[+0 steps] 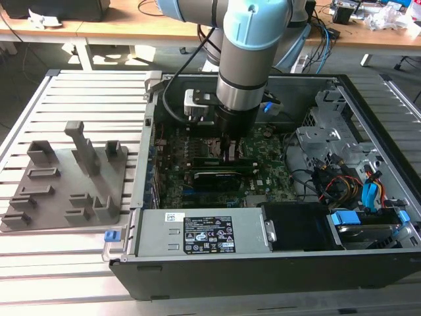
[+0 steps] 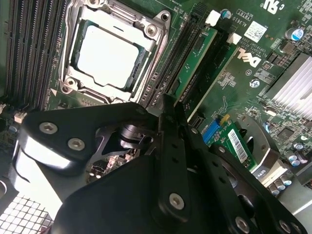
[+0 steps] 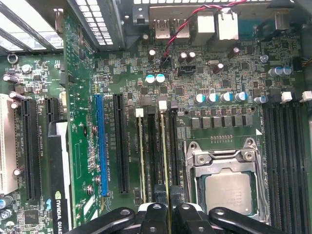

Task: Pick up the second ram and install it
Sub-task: 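Insert the second ram into the second slot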

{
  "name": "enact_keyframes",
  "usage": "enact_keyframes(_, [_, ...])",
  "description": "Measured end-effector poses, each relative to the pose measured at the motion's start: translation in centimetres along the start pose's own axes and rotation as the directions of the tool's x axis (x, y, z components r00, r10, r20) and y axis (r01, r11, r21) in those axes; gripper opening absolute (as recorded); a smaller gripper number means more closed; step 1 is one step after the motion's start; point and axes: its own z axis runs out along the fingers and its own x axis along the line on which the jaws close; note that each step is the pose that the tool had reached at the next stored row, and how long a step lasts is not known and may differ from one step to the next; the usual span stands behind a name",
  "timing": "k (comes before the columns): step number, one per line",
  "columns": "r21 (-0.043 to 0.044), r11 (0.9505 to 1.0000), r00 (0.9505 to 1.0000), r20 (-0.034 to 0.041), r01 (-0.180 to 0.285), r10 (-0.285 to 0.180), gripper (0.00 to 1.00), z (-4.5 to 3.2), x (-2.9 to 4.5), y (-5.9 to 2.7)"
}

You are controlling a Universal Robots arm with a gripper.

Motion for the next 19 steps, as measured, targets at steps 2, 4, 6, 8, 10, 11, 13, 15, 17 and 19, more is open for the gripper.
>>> enact_keyframes(2, [-0.0001, 1.0000, 1.0000, -0.0010, 0.000, 0.000, 0.14, -0.11, -0.01, 0.00])
enact_keyframes(4, [-0.0002, 1.0000, 1.0000, -0.0012, 0.000, 0.000, 0.14, -0.12, -0.01, 0.01])
enact_keyframes(6, [-0.0002, 1.0000, 1.0000, -0.0013, 0.000, 0.000, 0.14, -0.12, -0.01, 0.01])
enact_keyframes(8, [-0.0002, 1.0000, 1.0000, -0.0013, 0.000, 0.000, 0.14, -0.12, -0.01, 0.00])
enact_keyframes(10, [-0.0001, 1.0000, 1.0000, -0.0013, -0.001, 0.001, 0.14, -0.12, -0.01, 0.00])
enact_keyframes(11, [0.0000, 1.0000, 1.0000, -0.0012, -0.007, 0.007, 0.14, -0.11, -0.04, -0.01])
enact_keyframes(13, [0.0002, 1.0000, 1.0000, -0.0011, -0.009, 0.009, 0.14, -0.09, -0.05, 0.00])
enact_keyframes(15, [0.0002, 0.9999, 0.9999, 0.0000, -0.012, 0.012, 0.14, -0.02, -0.07, 0.00])
enact_keyframes(17, [0.0001, 0.9999, 0.9999, 0.0022, -0.013, 0.013, 0.14, 0.03, -0.13, 0.00])
enact_keyframes(19, [0.0002, 0.9999, 0.9999, 0.0024, -0.013, 0.013, 0.14, 0.05, -0.13, 0.00])
